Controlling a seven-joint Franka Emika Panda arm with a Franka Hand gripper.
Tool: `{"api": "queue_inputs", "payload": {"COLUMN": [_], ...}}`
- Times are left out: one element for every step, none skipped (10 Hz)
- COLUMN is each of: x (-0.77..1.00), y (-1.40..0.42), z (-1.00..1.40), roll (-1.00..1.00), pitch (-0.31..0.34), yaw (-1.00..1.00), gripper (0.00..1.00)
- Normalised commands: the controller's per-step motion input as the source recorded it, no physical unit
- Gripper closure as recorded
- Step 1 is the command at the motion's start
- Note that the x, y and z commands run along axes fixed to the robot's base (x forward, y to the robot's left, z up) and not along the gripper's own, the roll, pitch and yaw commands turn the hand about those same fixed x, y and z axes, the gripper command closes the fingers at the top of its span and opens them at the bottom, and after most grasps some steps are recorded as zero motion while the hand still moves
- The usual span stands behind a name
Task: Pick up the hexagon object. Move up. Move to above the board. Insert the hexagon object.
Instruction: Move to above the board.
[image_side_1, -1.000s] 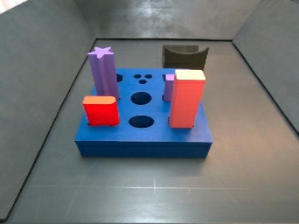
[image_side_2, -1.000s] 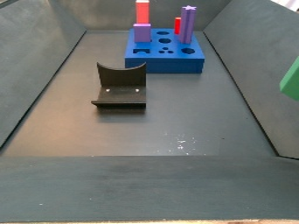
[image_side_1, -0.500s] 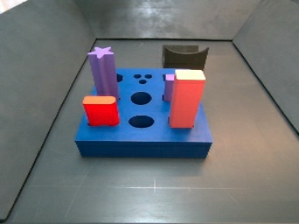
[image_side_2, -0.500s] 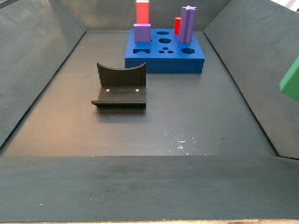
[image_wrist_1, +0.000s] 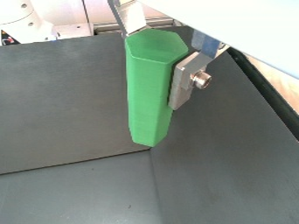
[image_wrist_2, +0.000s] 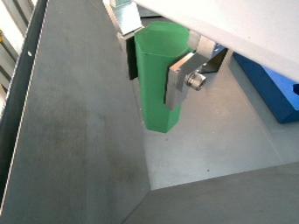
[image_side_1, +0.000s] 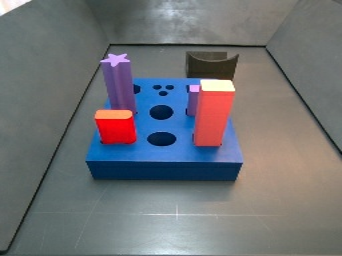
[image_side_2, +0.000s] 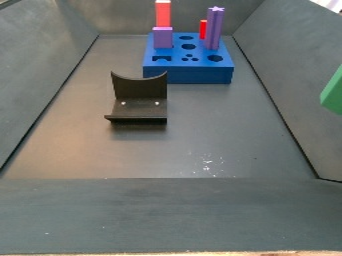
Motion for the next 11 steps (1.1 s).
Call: {"api": "queue_inputs", "payload": {"x": [-0.37,-0.37,-0.37,-0.37,-0.37,-0.37,-0.37,0.37,0.37,0.36,0.36], "y": [0.0,0.0,0.0,0.0,0.0,0.0,0.0,-1.0,-1.0,-1.0,-1.0], "z": [0.02,0.02,0.02,0.02,0.02,0.02,0.02,0.22,0.22,0.23,0.23], "roll": [0.06,0.06,0.06,0.06,0.06,0.06,0.06,0.05,0.05,0.04,0.03], "pitch": [0.079,0.079,0.079,0.079,0.079,0.079,0.079,0.038,0.038,0.032,0.024], "yaw": [0.01,0.01,0.01,0.01,0.01,0.01,0.01,-1.0,-1.0,-1.0,-1.0], "gripper": [1.0,1.0,1.0,1.0,1.0,1.0,1.0,1.0,1.0,1.0,1.0]}}
